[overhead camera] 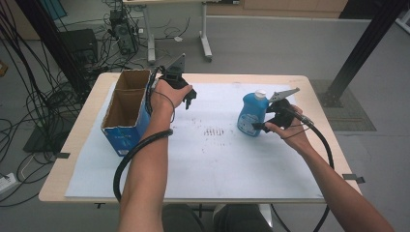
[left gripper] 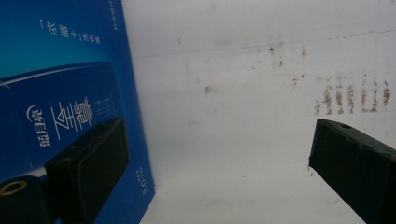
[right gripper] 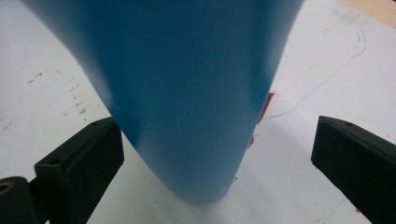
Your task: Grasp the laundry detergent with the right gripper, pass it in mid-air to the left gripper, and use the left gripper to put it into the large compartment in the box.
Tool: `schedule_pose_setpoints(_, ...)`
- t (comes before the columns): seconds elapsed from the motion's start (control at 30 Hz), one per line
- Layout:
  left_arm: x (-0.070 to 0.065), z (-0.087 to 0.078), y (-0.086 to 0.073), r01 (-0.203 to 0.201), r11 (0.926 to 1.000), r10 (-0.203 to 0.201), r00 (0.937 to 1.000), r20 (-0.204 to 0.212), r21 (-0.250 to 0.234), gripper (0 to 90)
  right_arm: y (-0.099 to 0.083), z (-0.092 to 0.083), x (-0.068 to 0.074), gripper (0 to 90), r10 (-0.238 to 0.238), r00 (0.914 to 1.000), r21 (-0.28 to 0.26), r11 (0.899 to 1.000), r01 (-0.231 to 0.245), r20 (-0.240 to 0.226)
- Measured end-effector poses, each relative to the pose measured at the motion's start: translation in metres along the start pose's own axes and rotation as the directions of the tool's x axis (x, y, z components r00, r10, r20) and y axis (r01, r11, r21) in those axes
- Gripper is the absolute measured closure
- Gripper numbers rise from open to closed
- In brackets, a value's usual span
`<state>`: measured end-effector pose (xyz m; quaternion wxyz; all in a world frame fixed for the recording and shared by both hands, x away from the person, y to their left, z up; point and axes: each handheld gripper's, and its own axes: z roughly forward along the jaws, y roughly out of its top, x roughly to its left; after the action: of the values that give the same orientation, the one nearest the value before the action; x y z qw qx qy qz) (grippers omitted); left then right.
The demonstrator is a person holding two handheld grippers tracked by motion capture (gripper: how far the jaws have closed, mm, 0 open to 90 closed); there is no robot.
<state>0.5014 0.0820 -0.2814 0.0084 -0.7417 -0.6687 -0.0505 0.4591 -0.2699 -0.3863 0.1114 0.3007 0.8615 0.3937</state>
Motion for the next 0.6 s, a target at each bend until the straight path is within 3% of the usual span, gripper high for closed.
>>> schedule_pose_setpoints(0.37, -0.0027, -0.0010, -0.0006, -0.005, 1.0000, 0.005, 1.0000, -0.002, -0.004, 5.5, -0.0025, 0.0034, 0.0035, 1.9, -0.001, 0.9995, -0.047, 0.999, 0.002, 0.031)
schedule_pose_setpoints(0.6, -0.0046, -0.0011, -0.0007, -0.001, 1.0000, 0.001, 1.0000, -0.001, -0.008, 5.5, -0.0028, 0.0056, 0.0068, 2.0, -0.016, 0.9996, -0.072, 0.997, 0.018, 0.023)
